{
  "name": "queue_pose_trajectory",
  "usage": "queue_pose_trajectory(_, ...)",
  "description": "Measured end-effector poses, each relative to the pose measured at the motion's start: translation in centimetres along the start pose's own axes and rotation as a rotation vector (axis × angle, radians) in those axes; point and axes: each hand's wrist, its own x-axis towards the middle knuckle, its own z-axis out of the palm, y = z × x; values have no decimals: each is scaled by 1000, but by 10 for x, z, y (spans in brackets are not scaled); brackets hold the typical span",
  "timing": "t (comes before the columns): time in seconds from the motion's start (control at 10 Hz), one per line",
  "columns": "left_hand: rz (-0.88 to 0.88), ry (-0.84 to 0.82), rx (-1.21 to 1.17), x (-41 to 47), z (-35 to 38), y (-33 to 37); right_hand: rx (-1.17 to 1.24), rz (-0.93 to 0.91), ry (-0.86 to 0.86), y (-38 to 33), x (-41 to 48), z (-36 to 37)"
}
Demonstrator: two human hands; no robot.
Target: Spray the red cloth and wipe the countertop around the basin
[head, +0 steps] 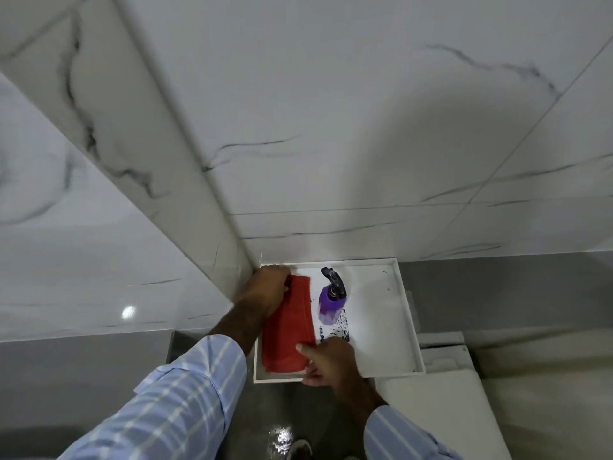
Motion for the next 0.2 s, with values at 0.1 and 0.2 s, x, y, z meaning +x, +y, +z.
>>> queue_pose_trajectory(0.1,39,53,13,-7,7,-4,-524,-219,236,5,-3,-18)
queue_pose_trajectory(0.2,8,119,-87,-30,8,2,-1042,-356,475,8,-18,-52)
